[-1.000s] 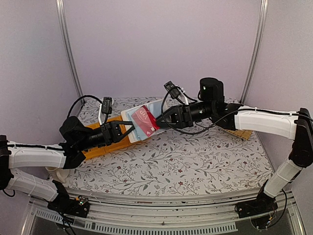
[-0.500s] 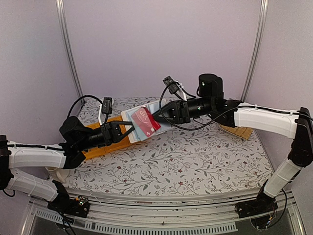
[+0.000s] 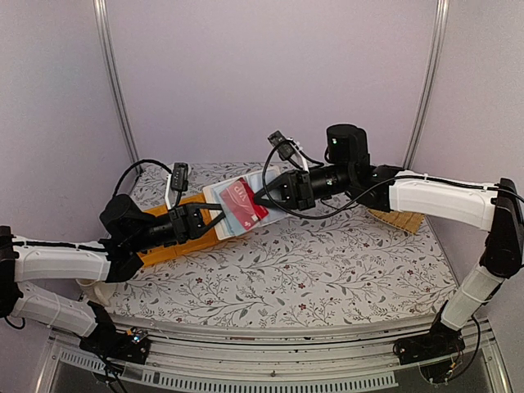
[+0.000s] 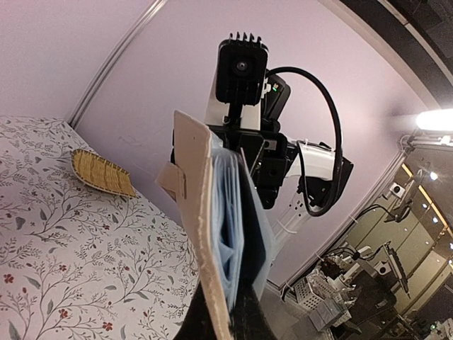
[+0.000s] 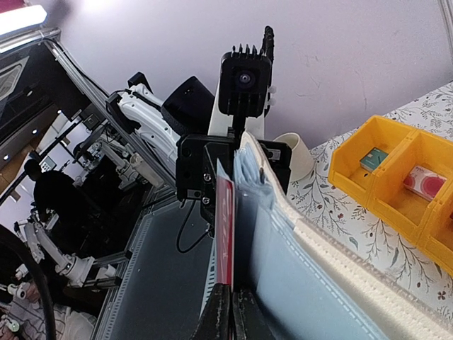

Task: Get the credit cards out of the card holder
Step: Remove the credit card from the card slot.

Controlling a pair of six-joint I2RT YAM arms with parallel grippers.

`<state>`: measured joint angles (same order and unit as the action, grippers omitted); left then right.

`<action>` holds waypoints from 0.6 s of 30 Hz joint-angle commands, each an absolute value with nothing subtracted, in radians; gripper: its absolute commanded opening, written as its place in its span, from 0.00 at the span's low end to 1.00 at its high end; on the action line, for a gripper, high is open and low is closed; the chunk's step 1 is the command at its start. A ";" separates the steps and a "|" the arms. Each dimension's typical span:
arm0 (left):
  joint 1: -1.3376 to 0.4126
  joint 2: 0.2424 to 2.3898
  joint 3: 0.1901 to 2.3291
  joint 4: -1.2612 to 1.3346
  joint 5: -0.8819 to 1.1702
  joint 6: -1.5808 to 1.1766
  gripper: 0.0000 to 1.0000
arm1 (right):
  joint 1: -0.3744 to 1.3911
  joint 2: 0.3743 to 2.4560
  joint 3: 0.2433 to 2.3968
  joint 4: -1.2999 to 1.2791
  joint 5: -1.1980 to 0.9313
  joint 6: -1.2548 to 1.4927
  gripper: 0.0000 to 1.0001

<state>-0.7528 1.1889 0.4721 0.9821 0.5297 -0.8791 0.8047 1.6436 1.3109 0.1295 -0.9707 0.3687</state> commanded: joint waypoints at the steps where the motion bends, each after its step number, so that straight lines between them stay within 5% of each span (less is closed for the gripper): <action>1: -0.759 1.172 0.476 1.025 0.536 -0.867 0.00 | 0.812 1.649 1.326 0.110 -0.962 0.356 0.03; 18: -0.759 1.108 0.439 1.002 0.432 -0.822 0.00 | 0.759 1.559 1.218 0.216 -0.835 0.458 0.01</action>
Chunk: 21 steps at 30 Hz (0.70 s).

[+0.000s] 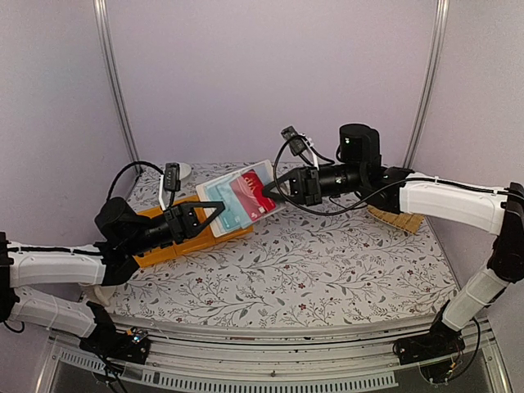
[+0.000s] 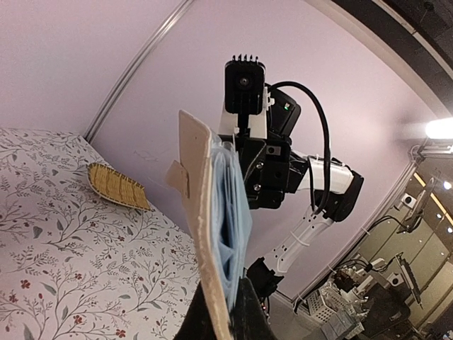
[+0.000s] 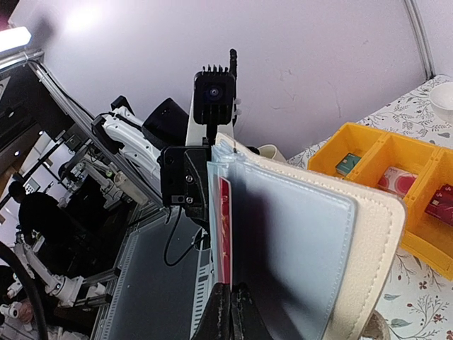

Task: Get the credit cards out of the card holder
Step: Remove the credit card from the card slot.

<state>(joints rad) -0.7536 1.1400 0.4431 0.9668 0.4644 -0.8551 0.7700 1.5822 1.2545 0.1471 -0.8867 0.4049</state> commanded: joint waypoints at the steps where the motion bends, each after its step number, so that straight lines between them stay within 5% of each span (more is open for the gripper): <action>1: -0.758 1.108 0.437 1.003 0.430 -0.821 0.00 | 0.760 1.558 1.218 0.229 -0.830 0.470 0.01; 15: -0.759 1.126 0.449 0.993 0.443 -0.840 0.00 | 0.792 1.607 1.203 0.253 -0.865 0.468 0.02; 21: -0.758 1.123 0.448 0.982 0.442 -0.841 0.00 | 0.793 1.638 1.202 0.259 -0.921 0.466 0.18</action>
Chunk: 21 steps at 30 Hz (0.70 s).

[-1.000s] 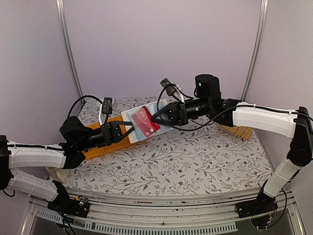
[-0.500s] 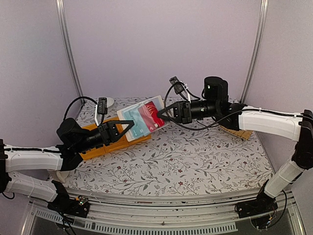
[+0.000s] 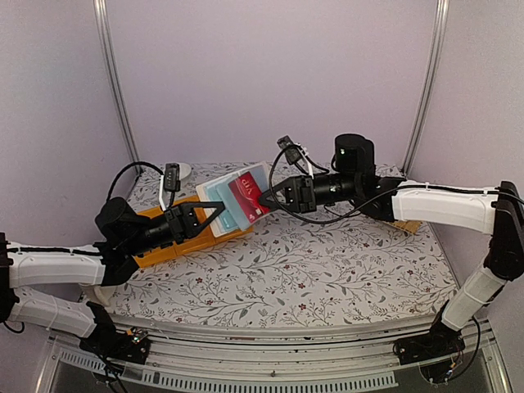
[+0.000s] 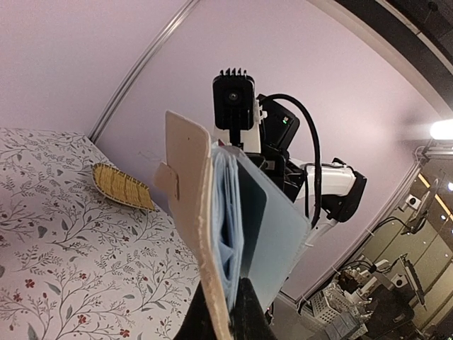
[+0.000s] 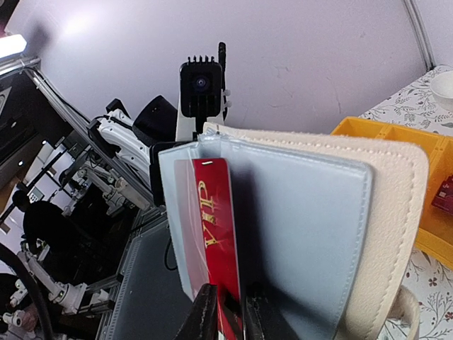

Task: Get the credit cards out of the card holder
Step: Remove the credit card from the card slot.

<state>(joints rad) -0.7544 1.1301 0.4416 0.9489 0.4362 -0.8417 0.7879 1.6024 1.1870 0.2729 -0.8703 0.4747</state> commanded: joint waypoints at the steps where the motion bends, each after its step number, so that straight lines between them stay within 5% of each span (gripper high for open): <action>1: -0.758 1.123 0.448 0.982 0.442 -0.841 0.00 | 0.793 1.644 1.203 0.263 -0.925 0.469 0.18; 21: -0.758 1.133 0.451 0.979 0.462 -0.853 0.00 | 0.793 1.673 1.303 0.250 -0.971 0.436 0.28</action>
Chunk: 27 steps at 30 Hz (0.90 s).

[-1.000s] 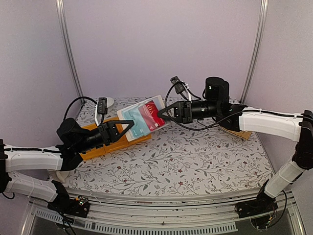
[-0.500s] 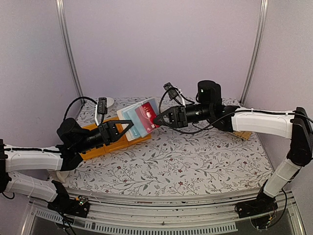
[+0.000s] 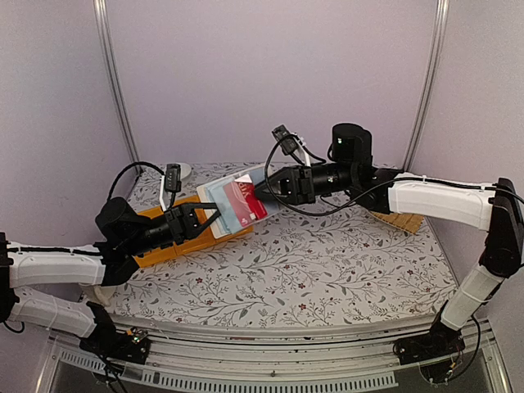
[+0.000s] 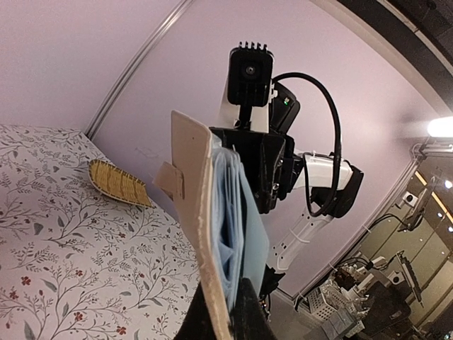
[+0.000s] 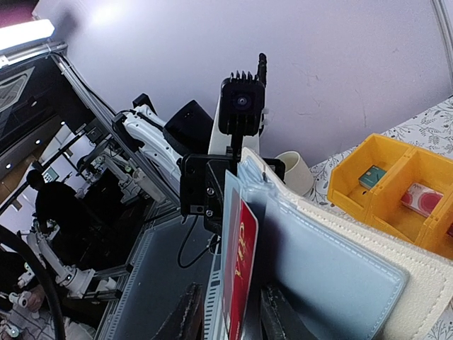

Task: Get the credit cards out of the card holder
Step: Remove the credit card from the card slot.

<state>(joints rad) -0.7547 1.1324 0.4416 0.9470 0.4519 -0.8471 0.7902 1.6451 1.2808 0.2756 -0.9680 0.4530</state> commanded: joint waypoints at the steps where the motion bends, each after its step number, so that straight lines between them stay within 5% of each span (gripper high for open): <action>1: -0.759 1.134 0.452 0.980 0.463 -0.851 0.00 | 0.795 1.675 1.306 0.247 -0.968 0.436 0.28; 9: -0.759 1.137 0.454 0.981 0.466 -0.850 0.00 | 0.805 1.696 1.335 0.229 -0.970 0.428 0.20; 15: -0.758 1.135 0.453 0.980 0.463 -0.850 0.00 | 0.806 1.685 1.328 0.228 -0.989 0.428 0.02; 27: -0.758 1.085 0.447 0.930 0.431 -0.803 0.00 | 0.679 1.538 1.207 0.227 -0.882 0.478 0.02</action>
